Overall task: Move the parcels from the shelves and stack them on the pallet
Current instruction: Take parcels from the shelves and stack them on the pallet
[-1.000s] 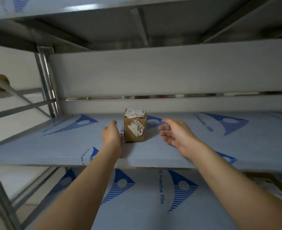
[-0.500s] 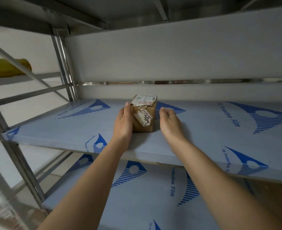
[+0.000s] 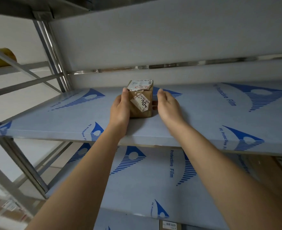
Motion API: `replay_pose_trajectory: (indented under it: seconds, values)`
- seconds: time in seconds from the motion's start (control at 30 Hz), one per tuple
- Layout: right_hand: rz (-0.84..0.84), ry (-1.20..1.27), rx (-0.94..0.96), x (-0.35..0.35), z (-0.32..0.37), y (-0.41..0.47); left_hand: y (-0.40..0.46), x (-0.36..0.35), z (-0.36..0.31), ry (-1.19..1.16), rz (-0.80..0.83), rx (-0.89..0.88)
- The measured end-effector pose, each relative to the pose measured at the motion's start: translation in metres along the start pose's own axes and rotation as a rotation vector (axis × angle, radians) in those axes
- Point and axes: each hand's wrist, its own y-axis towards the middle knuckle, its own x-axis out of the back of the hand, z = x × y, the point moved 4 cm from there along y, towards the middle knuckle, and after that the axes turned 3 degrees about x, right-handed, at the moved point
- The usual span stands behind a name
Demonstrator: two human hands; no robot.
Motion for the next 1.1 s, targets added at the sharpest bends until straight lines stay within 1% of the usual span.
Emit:
replay_pose_trajectory:
  seconds: [0.13, 0.23, 0.3, 0.33, 0.37, 0.43, 0.47, 0.5, 0.6, 0.7, 0.77, 0.87, 1.0, 1.1]
  values:
    - [-0.057, 0.052, -0.01, 0.005, 0.003, -0.003, -0.002, -0.001, -0.002, -0.019, -0.016, -0.018]
    - [-0.092, 0.131, -0.067, 0.018, 0.002, -0.007, -0.01, -0.004, -0.007, 0.066, -0.027, -0.054]
    - [-0.12, 0.174, -0.09, 0.035, -0.003, -0.01, -0.014, -0.006, -0.009, 0.088, -0.05, -0.121]
    - [-0.133, 0.196, -0.095, 0.045, -0.005, -0.015, -0.018, -0.005, -0.01, 0.116, -0.109, -0.204]
    - [-0.152, 0.237, -0.093, 0.055, -0.006, -0.021, -0.026, -0.003, -0.014, 0.16, -0.193, -0.328]
    - [-0.18, 0.33, -0.063, 0.074, -0.008, -0.031, -0.045, -0.002, -0.02, 0.232, -0.341, -0.617]
    - [-0.199, 0.345, -0.036, 0.083, -0.008, -0.036, -0.055, -0.006, -0.022, 0.245, -0.363, -0.74]
    - [-0.232, 0.338, -0.009, 0.092, -0.008, -0.041, -0.064, -0.013, -0.021, 0.252, -0.349, -0.834]
    - [-0.383, 0.298, 0.058, 0.123, -0.007, -0.06, -0.096, -0.048, -0.019, 0.287, -0.223, -1.048]
    - [-0.551, 0.189, 0.11, 0.164, -0.011, -0.087, -0.138, -0.088, -0.025, 0.303, -0.049, -1.261]
    - [-0.662, 0.14, 0.116, 0.195, -0.018, -0.103, -0.16, -0.112, -0.025, 0.31, 0.07, -1.344]
    - [-0.843, 0.094, 0.079, 0.247, -0.032, -0.133, -0.191, -0.148, -0.014, 0.309, 0.264, -1.395]
    - [-0.96, 0.044, 0.03, 0.304, -0.049, -0.165, -0.226, -0.19, 0.003, 0.304, 0.479, -1.384]
    - [-1.023, 0.057, 0.038, 0.337, -0.052, -0.175, -0.245, -0.214, -0.001, 0.315, 0.555, -1.372]
